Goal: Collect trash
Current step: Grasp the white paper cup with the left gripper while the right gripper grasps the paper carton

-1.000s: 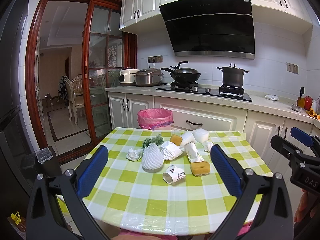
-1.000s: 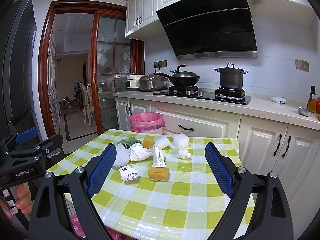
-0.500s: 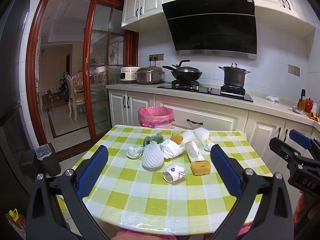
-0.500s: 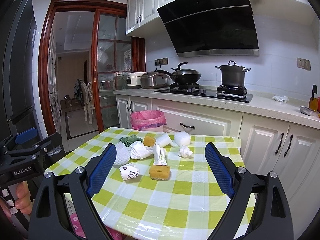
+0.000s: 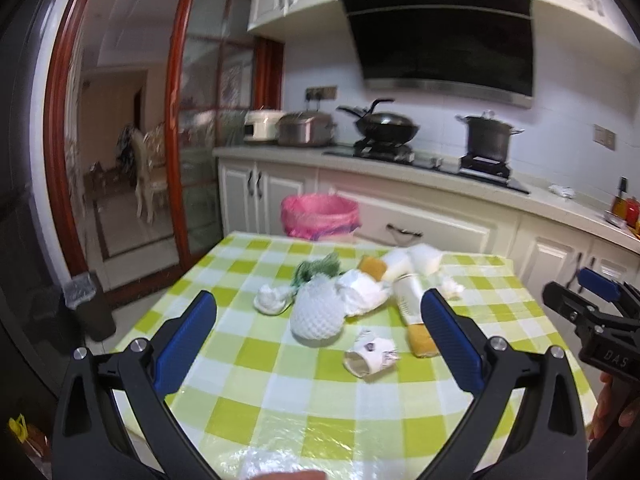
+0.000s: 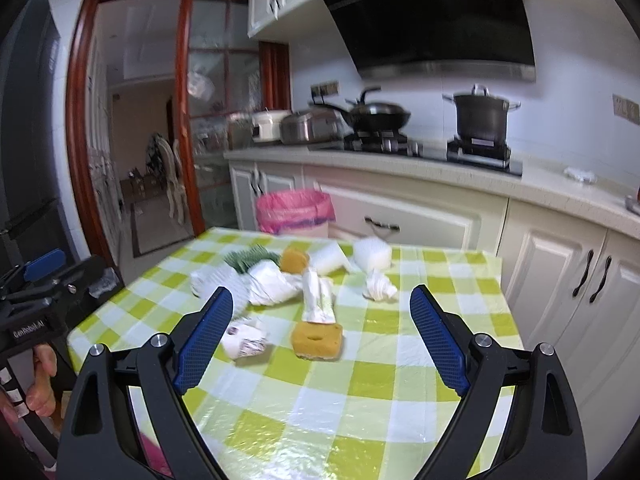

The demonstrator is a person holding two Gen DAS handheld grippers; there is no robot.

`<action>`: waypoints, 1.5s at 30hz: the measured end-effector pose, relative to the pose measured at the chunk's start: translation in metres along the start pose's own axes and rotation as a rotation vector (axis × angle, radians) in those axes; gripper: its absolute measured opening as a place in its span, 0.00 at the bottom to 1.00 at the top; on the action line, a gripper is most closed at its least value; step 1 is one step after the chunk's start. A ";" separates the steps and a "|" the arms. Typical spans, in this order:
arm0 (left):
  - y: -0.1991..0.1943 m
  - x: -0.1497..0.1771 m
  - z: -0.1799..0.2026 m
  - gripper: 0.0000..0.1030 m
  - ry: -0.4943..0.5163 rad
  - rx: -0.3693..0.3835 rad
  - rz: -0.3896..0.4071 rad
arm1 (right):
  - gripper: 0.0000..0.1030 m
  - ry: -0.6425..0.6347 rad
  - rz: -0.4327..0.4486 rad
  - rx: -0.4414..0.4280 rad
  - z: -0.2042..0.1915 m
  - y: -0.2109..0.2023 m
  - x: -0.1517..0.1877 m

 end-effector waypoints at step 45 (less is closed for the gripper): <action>0.189 0.041 -0.007 0.63 0.083 0.067 -0.410 | 0.83 0.043 -0.411 -0.126 -0.017 0.250 0.037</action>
Point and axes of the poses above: each gripper's, at about its wrist camera, not at the fingertips, and y roughly the way its jaws point, z to its right, x to its underside, the point moved 1 cm from there along y, roughly the way its jaws point, and after that the axes turned 9 degrees about x, right-handed, at the moved point
